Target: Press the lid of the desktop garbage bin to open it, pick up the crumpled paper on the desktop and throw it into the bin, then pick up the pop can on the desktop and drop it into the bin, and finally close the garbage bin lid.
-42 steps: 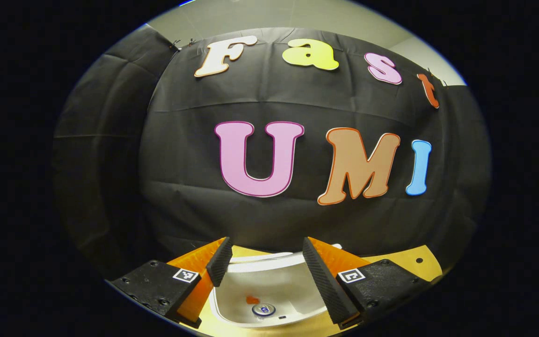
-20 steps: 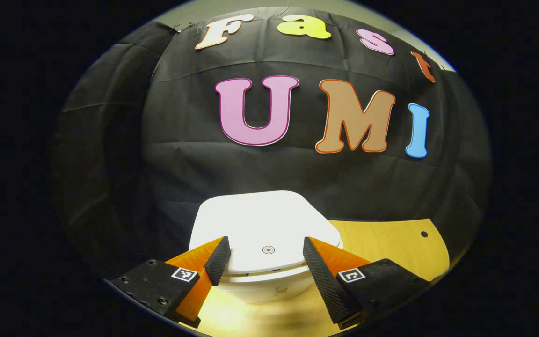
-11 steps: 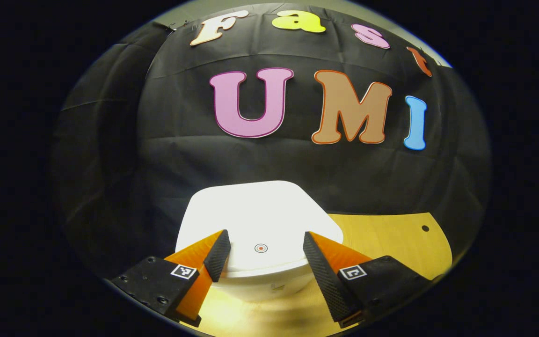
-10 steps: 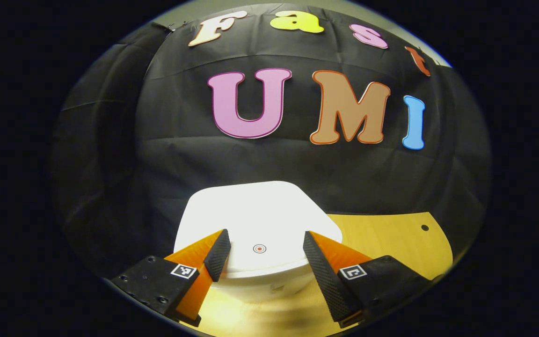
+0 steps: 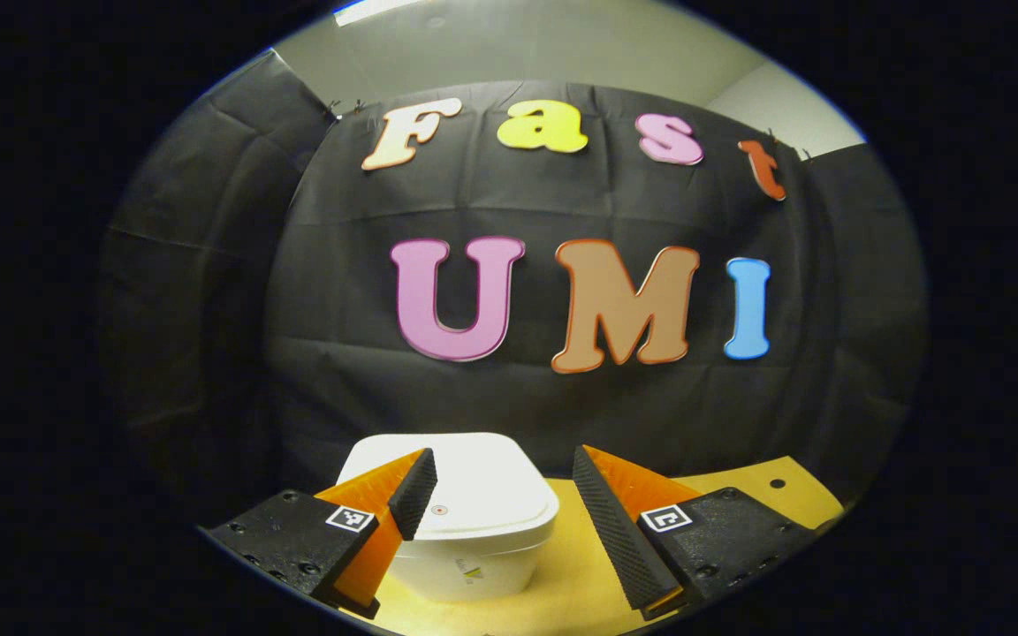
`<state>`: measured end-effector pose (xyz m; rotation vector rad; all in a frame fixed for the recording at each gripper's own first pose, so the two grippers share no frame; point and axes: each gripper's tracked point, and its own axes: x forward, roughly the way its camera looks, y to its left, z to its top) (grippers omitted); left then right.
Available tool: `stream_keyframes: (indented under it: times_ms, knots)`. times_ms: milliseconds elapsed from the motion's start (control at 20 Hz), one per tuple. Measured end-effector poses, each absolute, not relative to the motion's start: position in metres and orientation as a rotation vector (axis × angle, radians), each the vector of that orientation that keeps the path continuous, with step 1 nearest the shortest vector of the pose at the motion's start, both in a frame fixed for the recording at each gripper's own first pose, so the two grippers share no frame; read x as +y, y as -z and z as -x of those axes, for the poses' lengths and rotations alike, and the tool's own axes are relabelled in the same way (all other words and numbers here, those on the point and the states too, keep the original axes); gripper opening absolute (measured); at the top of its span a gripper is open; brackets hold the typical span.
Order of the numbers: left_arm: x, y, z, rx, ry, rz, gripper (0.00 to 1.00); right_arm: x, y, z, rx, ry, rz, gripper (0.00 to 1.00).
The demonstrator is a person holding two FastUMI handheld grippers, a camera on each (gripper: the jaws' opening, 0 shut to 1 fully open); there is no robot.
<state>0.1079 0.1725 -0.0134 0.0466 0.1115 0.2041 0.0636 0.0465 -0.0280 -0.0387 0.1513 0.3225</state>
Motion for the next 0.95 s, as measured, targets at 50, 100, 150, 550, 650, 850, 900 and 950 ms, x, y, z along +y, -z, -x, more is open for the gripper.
stream_keyframes:
  times_ms: [50, 100, 150, 550, 650, 850, 900, 950]
  knots:
    - [0.157, 0.002, -0.097, 0.081, -0.192, -0.075, 0.93, 0.046, 0.019, -0.060, 0.127, -0.339, 0.038, 0.95]
    - [0.143, -0.010, -0.087, 0.046, -0.184, -0.102, 0.93, 0.044, 0.013, -0.057, 0.106, -0.350, 0.042, 0.95]
    - [0.131, -0.020, -0.076, 0.017, -0.177, -0.115, 0.93, 0.040, 0.008, -0.054, 0.088, -0.352, 0.050, 0.95]
    - [0.035, -0.023, -0.007, -0.069, -0.015, -0.018, 0.93, 0.026, -0.009, -0.010, 0.030, -0.223, 0.003, 0.95]
    - [0.022, -0.024, 0.007, -0.098, 0.014, -0.036, 0.93, 0.021, -0.011, -0.003, 0.011, -0.164, 0.002, 0.94]
    - [-0.011, -0.011, 0.015, -0.071, 0.121, -0.006, 0.93, 0.024, -0.020, 0.016, -0.011, -0.119, -0.005, 0.95]
    - [-0.011, -0.009, 0.016, -0.061, 0.128, -0.008, 0.93, 0.025, -0.021, 0.019, -0.015, -0.114, -0.004, 0.95]
    - [-0.010, -0.012, 0.018, -0.064, 0.131, -0.007, 0.93, 0.026, -0.021, 0.023, -0.016, -0.110, -0.002, 0.95]
